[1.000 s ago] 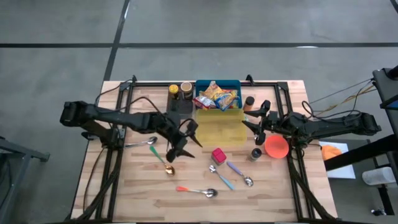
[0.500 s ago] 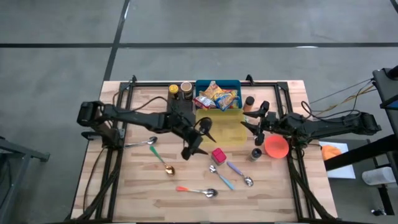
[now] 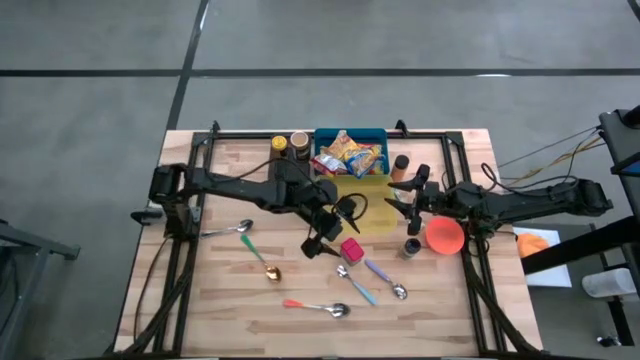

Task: Pick & Place Food Item
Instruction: Put the red spice can into the black bin

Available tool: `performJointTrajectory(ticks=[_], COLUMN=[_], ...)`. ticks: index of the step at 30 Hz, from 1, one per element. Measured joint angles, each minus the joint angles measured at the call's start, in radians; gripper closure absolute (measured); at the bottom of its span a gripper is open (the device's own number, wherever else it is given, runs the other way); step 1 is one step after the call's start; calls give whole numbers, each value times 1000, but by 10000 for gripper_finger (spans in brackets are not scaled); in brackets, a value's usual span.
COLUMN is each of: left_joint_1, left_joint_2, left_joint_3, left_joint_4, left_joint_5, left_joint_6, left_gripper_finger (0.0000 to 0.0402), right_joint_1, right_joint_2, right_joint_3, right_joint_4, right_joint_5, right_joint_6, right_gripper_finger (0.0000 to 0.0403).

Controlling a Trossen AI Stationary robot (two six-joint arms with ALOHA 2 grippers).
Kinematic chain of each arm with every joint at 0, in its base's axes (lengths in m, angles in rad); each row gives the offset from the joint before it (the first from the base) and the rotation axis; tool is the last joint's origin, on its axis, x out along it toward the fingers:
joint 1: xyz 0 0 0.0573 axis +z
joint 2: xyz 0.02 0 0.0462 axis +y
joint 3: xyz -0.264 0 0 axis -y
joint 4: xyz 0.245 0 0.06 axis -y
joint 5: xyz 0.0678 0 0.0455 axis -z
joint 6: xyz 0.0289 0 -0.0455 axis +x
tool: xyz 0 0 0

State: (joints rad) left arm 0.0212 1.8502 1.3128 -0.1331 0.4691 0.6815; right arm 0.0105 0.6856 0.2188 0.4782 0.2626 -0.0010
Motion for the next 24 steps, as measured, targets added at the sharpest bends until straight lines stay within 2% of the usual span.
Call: performJointTrajectory(ticks=[11, 24], left_joint_1=[0, 0], left_joint_2=[48, 139], left_joint_3=[-8, -7], left_joint_4=[25, 66], left_joint_5=[33, 21], left_joint_6=[-12, -57], left_gripper_finger=[11, 11], right_joint_1=[0, 0], right_joint_2=[6, 13], right_joint_3=[0, 0], right_joint_4=[-4, -17], right_joint_5=[0, 0], right_joint_6=[0, 0], right_gripper_finger=[199, 199])
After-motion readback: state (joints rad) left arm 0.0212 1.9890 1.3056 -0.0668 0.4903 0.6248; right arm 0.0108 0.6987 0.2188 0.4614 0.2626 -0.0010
